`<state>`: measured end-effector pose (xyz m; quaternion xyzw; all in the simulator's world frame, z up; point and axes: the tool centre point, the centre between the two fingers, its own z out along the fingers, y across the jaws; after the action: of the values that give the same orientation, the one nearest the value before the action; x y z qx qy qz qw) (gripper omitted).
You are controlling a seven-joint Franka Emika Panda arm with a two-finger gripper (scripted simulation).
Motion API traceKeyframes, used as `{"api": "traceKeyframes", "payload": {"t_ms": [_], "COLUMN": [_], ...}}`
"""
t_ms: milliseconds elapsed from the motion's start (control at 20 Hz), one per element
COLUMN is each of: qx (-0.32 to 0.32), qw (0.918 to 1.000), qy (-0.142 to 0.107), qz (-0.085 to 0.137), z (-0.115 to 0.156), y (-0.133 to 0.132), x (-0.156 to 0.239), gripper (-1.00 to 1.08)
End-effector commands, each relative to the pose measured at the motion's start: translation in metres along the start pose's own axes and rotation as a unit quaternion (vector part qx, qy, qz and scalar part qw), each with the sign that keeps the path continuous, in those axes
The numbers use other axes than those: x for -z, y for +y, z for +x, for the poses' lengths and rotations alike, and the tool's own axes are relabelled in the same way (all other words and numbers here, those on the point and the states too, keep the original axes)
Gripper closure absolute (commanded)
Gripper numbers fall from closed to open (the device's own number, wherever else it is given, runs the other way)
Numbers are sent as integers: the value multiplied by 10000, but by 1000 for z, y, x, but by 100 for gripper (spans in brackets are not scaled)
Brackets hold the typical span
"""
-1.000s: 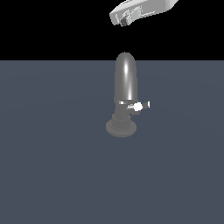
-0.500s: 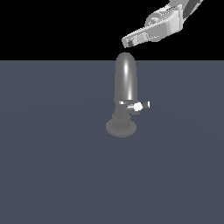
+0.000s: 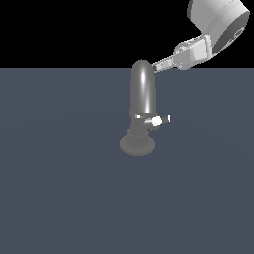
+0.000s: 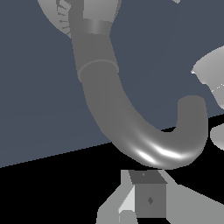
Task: Turn on the faucet by rotating a designated handle.
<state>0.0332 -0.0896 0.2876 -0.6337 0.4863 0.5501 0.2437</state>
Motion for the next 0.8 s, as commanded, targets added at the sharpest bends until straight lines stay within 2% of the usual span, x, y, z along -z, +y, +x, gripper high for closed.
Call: {"api": "traceKeyframes", "payload": {"t_ms": [0,350,750], "qx": [-208,-811,-1464], "qw": [9995,9918,9731], "qy": [-228,-880,-1581], "qz": [113,447,813], "z": [14,55,100], "y": [-2,-2,4], "x": [2,1,-6], "gripper": [108,108,108]}}
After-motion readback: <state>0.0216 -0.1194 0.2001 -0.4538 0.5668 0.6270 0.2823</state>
